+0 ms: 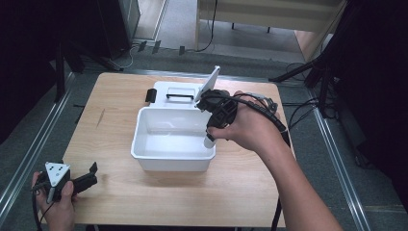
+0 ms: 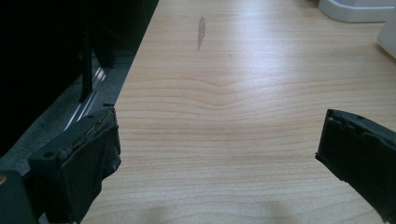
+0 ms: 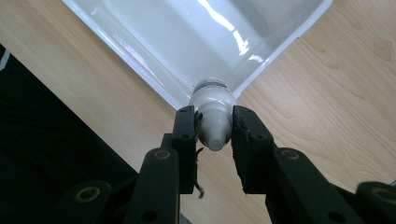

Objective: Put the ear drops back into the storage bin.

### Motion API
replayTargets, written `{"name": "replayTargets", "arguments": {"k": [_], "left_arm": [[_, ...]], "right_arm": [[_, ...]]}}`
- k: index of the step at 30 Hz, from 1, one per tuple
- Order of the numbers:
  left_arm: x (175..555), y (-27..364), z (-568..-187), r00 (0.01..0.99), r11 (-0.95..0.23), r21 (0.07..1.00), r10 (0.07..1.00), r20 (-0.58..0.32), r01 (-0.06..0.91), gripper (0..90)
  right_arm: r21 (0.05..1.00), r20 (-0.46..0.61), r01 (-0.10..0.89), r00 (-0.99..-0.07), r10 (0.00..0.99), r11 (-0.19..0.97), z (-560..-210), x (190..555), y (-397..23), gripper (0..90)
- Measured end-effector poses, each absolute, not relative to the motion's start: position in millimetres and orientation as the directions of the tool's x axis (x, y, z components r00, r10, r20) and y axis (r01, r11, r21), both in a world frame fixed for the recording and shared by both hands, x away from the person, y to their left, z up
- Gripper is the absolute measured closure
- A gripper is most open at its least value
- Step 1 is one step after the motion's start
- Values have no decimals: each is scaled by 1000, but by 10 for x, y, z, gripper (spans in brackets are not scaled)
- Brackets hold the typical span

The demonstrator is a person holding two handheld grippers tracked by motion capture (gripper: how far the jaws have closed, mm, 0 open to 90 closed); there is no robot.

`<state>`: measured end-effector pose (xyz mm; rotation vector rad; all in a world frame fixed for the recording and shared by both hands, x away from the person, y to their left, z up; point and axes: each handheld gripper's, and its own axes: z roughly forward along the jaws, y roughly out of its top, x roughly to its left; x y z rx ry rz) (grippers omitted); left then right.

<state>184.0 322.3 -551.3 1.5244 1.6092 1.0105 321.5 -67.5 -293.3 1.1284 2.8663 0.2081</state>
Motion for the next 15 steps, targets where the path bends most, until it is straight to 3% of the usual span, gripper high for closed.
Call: {"name": "replayTargets", "arguments": {"k": [15], "left_arm": [[1841,3223,-5515,-71,9,890,997,26,456,0]], "right_arm": [[120,2,657,-749,662,744,-3083,3258,-526,725]]}}
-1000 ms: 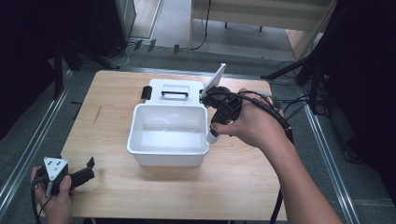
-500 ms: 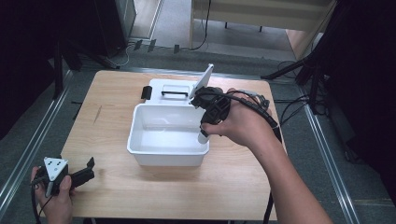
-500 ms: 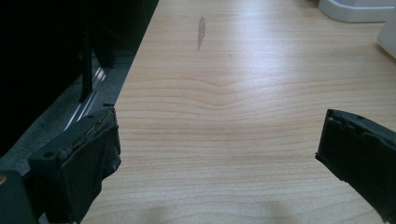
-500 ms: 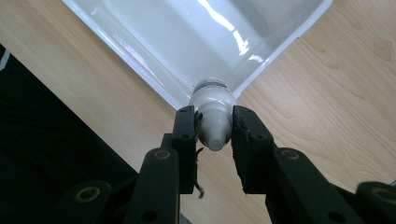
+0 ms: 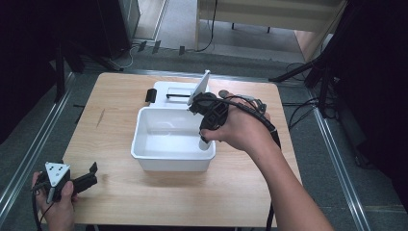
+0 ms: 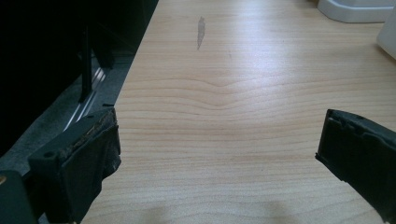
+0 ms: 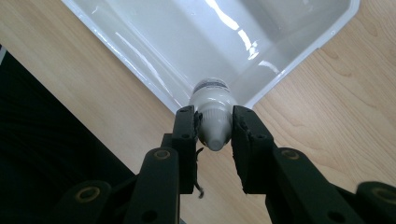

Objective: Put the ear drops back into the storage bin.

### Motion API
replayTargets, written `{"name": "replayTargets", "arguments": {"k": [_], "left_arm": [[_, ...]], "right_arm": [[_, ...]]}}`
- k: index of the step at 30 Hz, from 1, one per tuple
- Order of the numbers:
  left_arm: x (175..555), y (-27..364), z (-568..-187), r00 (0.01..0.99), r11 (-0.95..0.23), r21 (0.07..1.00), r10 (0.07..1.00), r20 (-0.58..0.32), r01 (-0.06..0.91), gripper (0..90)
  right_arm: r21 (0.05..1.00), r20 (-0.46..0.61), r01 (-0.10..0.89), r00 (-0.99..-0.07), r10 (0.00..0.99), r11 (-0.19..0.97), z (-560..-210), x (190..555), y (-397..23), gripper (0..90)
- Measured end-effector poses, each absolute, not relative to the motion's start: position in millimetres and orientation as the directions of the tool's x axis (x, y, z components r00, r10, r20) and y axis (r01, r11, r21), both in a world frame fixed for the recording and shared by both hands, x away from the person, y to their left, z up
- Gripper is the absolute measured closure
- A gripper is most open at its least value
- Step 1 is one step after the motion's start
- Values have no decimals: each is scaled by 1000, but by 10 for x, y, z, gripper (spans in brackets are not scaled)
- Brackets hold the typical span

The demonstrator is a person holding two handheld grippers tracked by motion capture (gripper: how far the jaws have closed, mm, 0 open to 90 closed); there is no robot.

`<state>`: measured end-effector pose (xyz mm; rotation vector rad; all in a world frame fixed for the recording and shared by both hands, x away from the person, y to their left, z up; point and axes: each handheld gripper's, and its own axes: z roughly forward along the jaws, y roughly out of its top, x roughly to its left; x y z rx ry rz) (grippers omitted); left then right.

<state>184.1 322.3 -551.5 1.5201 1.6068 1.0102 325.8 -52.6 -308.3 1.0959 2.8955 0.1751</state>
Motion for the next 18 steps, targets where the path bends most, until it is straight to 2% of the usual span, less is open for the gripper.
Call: {"name": "replayTargets", "arguments": {"k": [18], "left_arm": [[1839,3222,-5512,-69,7,889,997,28,458,0]], "right_arm": [[97,14,642,-765,644,760,-3368,3288,-477,725]]}}
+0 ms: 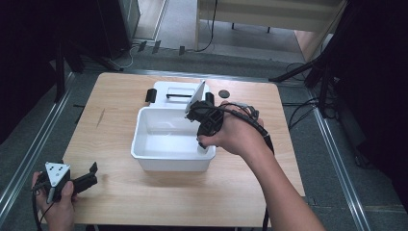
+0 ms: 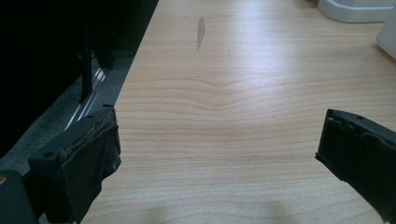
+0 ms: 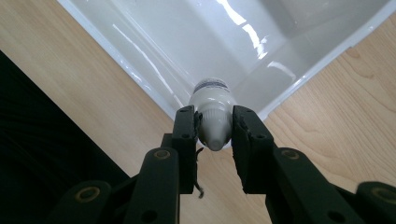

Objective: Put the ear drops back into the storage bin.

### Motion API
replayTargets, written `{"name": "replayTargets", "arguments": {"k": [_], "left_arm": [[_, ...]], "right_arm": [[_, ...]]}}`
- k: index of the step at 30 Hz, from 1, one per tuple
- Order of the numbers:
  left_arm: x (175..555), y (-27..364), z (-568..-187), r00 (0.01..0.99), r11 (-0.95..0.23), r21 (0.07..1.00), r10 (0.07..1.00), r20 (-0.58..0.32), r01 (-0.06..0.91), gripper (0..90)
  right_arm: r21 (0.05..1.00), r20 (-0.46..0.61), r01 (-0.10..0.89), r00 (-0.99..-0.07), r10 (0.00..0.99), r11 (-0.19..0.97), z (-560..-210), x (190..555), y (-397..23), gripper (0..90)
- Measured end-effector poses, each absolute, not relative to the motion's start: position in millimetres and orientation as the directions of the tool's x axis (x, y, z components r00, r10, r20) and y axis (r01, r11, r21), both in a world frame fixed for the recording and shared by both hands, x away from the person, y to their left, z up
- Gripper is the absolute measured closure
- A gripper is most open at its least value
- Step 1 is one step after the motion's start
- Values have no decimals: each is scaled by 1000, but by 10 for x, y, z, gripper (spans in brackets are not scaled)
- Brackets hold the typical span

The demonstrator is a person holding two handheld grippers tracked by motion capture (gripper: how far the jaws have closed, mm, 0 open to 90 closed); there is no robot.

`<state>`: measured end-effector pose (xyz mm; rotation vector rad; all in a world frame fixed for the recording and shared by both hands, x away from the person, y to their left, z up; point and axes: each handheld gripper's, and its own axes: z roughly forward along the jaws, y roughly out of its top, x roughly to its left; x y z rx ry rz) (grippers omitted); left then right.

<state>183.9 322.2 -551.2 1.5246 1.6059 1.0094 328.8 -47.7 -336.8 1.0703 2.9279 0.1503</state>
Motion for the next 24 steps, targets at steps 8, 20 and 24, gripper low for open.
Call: {"name": "replayTargets", "arguments": {"k": [8,20,24], "left_arm": [[1839,3221,-5512,-68,6,889,997,28,458,0],[1839,3222,-5512,-68,7,889,997,28,458,0],[1840,3224,-5513,-69,9,889,997,26,457,0]], "right_arm": [[83,23,644,-764,644,761,-3489,3300,-460,724],[65,30,638,-770,637,767,-3624,3319,-442,724],[59,32,642,-767,641,765,-3664,3328,-435,724]]}}
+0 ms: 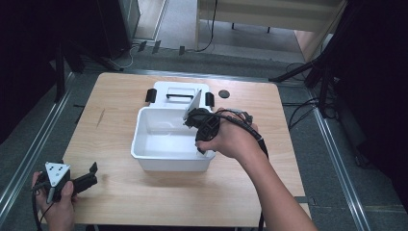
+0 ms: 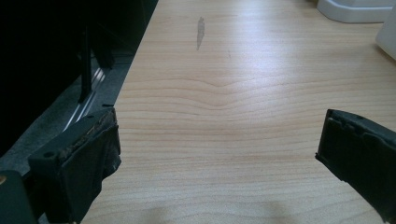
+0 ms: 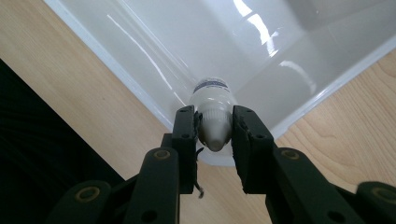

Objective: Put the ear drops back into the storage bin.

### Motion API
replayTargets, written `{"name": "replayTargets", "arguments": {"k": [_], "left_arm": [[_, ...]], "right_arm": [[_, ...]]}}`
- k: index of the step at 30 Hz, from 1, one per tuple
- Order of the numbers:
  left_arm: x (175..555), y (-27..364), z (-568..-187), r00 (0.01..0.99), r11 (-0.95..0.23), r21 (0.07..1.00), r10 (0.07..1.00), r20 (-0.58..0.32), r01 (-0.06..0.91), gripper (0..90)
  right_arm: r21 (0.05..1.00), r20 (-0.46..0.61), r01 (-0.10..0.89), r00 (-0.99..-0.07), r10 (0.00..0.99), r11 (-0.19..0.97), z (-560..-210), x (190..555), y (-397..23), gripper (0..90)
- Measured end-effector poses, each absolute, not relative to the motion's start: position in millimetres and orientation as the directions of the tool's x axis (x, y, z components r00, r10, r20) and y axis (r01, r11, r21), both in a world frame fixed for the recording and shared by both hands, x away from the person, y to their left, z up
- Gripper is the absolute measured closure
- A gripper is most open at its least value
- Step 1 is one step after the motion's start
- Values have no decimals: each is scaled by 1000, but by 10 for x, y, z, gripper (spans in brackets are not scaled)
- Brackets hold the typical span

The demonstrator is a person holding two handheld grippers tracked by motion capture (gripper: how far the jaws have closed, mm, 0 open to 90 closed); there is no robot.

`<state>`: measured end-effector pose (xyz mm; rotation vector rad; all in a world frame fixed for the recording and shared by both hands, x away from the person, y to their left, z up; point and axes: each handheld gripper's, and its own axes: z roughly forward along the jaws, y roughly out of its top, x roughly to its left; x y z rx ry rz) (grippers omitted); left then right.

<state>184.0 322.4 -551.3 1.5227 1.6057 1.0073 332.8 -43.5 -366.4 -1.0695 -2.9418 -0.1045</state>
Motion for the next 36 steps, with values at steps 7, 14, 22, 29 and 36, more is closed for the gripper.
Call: {"name": "replayTargets", "arguments": {"k": [7,14,22,29,36], "left_arm": [[1840,3225,-5513,-69,10,890,997,24,456,0],[1839,3227,-5513,-67,10,889,997,23,457,0],[1839,3228,-5512,-67,10,889,997,24,457,0],[1840,3226,-5514,-69,13,890,997,21,455,0],[1841,3225,-5515,-70,12,890,997,22,455,0]], "right_arm": [[47,36,636,-772,635,770,-3747,3343,-427,724],[39,36,633,-774,632,773,-3812,3371,-426,724],[35,35,633,-774,632,773,-3890,3402,-443,724],[27,36,625,-781,624,780,-3961,3425,-444,724],[14,27,598,-802,597,802,-4027,3445,-426,723]]}}
